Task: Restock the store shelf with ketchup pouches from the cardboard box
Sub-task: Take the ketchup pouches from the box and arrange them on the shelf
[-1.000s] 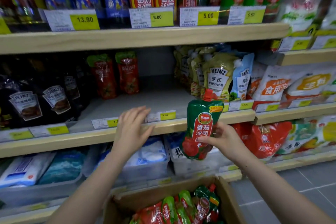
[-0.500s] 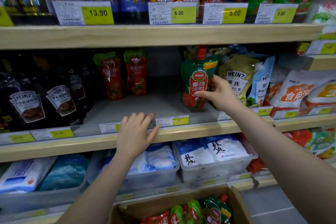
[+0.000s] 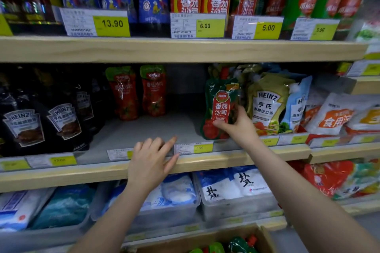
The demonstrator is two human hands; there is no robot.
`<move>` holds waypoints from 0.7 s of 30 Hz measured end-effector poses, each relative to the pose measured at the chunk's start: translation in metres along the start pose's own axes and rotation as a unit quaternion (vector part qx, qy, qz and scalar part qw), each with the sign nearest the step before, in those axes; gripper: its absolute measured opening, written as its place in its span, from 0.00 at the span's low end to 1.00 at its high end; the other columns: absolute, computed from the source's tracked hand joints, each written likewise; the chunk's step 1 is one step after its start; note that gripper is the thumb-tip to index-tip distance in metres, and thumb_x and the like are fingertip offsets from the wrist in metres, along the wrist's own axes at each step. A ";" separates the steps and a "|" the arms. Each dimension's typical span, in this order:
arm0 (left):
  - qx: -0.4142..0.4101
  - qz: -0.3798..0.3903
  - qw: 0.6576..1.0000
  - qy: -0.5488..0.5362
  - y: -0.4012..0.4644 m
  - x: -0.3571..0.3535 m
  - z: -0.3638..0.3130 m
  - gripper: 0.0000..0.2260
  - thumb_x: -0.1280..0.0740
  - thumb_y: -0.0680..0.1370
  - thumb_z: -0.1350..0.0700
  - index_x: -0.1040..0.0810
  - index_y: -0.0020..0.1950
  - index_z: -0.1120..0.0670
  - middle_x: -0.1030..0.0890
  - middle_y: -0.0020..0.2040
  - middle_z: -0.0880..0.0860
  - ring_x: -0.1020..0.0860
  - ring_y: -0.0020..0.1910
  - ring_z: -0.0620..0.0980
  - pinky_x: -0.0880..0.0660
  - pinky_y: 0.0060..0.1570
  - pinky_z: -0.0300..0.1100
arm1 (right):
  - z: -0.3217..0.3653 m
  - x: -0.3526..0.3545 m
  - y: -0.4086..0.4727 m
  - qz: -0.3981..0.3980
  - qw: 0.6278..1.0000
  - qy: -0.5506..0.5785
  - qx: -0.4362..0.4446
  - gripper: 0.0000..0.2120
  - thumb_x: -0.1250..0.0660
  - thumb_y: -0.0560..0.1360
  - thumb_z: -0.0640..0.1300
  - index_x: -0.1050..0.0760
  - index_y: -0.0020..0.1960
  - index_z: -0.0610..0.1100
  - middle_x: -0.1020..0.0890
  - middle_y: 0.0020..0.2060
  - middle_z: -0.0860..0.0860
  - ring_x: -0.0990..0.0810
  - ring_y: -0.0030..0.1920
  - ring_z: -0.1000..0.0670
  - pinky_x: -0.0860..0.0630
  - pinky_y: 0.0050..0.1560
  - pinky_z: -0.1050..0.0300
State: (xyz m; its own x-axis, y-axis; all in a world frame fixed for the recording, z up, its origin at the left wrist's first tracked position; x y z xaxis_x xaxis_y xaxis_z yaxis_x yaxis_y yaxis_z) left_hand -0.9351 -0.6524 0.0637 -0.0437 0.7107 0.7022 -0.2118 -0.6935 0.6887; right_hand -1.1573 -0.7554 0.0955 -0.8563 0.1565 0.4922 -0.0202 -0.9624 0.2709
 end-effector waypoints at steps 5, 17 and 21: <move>-0.001 -0.001 1.000 -0.016 0.000 0.001 0.000 0.20 0.47 0.77 0.41 0.27 0.63 0.48 0.26 0.40 0.49 0.28 0.37 0.52 0.36 0.36 0.45 | 0.001 -0.009 0.000 -0.046 0.995 -0.075 -0.050 0.35 0.23 0.62 0.53 0.35 0.61 0.43 0.21 0.57 0.44 0.22 0.55 0.41 0.24 0.53 0.47; -0.009 -0.043 0.999 0.017 -0.002 0.003 -0.001 0.20 0.45 0.77 0.42 0.25 0.61 0.50 0.26 0.38 0.51 0.28 0.36 0.53 0.37 0.36 0.46 | -0.002 -0.032 0.059 -0.058 0.995 -0.060 -0.053 0.34 0.24 0.64 0.49 0.34 0.63 0.40 0.23 0.60 0.41 0.24 0.60 0.40 0.27 0.58 0.47; -0.014 -0.061 0.998 0.023 -0.003 0.005 -0.003 0.19 0.45 0.77 0.42 0.24 0.60 0.50 0.25 0.38 0.51 0.28 0.36 0.53 0.36 0.36 0.46 | -0.007 -0.035 0.067 -0.067 0.995 -0.058 -0.054 0.34 0.24 0.64 0.49 0.34 0.65 0.41 0.24 0.62 0.41 0.25 0.61 0.40 0.27 0.61 0.46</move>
State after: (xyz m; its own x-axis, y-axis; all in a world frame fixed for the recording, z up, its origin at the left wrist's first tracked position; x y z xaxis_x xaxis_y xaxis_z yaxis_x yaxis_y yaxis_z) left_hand -0.9374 -0.6465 0.0647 -0.0614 0.7946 0.6041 -0.2461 -0.5986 0.7623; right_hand -1.1324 -0.8266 0.0908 -0.7772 0.3027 0.5517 -0.1898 -0.9487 0.2531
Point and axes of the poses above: each hand's wrist, its own y-axis towards the middle knuckle, its own x-axis out of the back of the hand, z = x × y, the point moved 9 cm from there along y, towards the middle knuckle
